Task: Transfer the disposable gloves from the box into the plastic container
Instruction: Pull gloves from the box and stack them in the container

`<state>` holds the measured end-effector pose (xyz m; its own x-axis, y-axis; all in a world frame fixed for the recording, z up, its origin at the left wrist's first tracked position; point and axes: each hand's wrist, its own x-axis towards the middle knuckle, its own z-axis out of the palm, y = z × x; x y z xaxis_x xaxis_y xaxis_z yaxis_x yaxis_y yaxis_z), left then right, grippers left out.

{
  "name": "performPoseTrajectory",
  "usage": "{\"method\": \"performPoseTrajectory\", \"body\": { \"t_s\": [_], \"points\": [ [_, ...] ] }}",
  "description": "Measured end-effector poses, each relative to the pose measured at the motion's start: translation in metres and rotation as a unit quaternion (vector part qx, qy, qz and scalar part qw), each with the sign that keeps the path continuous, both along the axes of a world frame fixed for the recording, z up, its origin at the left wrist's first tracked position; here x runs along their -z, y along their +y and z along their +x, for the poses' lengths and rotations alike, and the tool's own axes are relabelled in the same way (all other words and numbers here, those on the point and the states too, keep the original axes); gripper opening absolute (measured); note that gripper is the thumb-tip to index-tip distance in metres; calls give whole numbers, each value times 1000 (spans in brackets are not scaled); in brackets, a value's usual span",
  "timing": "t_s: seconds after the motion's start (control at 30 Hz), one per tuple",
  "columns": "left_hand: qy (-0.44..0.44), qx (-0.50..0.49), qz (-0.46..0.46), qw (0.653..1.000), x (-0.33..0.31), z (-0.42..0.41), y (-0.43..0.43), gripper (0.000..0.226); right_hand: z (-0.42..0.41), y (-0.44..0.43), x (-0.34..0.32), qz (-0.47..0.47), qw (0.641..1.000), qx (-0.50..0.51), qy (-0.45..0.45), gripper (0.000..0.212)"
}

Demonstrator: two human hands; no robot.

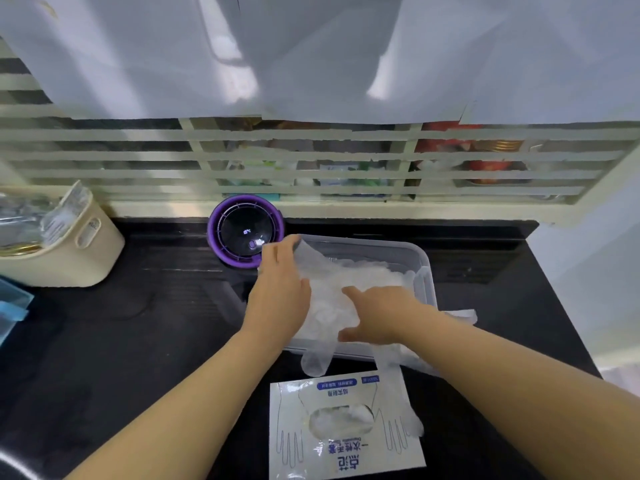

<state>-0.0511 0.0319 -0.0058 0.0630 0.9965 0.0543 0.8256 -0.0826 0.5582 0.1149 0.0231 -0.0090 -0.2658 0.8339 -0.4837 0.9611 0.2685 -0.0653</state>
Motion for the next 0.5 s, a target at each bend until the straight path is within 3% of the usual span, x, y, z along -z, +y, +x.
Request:
{"method": "performPoseTrajectory", "body": {
  "t_s": [0.07, 0.1, 0.13, 0.2, 0.3, 0.37, 0.5],
  "points": [
    [134, 50, 178, 974, -4, 0, 0, 62, -3, 6, 8, 4, 1000, -9, -18, 85],
    [172, 99, 217, 956, -8, 3, 1, 56, -4, 8, 11, 3, 1000, -12, -25, 85],
    [202, 173, 188, 946, -10, 8, 2, 47, -6, 9, 14, 2, 999, -18, -31, 85],
    [242, 271, 29, 931, -2, 17, 9, 38, -7, 10, 18, -3, 999, -25, -41, 83],
    [268, 291, -172, 902, 17, 20, 22, 53, -3, 11, 18, -42, 998, -2, -36, 87],
    [276, 301, -213, 888, 29, 20, 30, 65, 3, 14, 11, -65, 998, 13, -14, 91],
    [268, 316, -213, 885, 47, 22, 37, 69, -1, 23, 3, 2, 999, 28, 40, 76]
  ]
}}
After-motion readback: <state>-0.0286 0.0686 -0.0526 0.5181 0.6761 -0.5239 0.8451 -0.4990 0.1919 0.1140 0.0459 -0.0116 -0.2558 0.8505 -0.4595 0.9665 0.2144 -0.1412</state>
